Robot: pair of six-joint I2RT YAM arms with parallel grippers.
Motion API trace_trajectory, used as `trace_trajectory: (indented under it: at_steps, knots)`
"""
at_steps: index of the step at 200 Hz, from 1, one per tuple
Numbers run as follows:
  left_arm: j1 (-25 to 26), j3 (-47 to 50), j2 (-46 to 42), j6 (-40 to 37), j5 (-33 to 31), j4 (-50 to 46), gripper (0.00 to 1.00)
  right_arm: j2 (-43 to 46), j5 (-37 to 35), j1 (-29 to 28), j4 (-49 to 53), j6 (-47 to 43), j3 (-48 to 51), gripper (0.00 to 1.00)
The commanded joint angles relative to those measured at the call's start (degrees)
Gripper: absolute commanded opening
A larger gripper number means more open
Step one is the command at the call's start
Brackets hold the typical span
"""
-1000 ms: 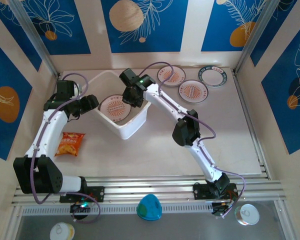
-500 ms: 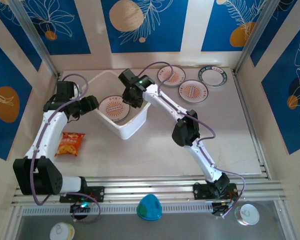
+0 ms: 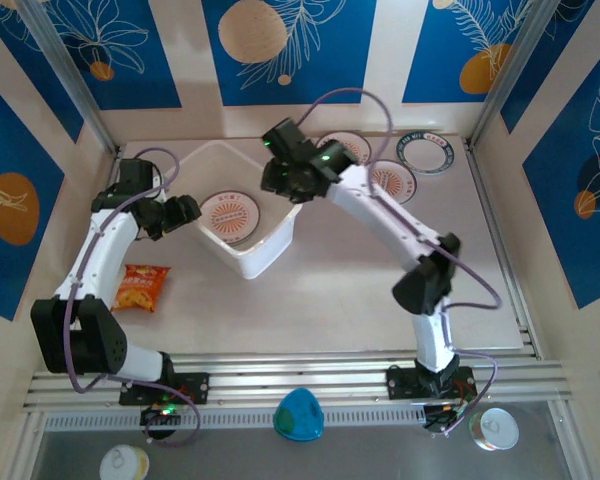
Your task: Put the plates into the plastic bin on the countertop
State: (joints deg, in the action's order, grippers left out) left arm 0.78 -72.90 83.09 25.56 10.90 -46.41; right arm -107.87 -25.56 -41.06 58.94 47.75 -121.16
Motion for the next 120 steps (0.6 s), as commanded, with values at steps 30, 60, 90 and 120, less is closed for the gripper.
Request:
trace_trajectory:
  at_steps: [30,60,90,120]
  knots:
    - [4.45,-4.67,3.84,2.02,-5.29,-4.57,0.72,7.26,-2.3,8.11,-4.37,-8.93,13.8,0.65]
    - [6.8,-6.82,6.22,2.56,-6.47,-5.64,0.66,10.59,-0.82,12.51,-5.49,-9.81,19.78,0.64]
    - [8.65,-7.76,6.43,2.74,-7.2,-6.31,0.53,13.04,0.61,16.72,-7.16,-9.08,24.95,0.62]
    - [9.34,-7.52,5.3,1.97,-6.94,-7.15,0.41,14.04,4.27,21.5,-8.17,-7.24,28.91,0.61]
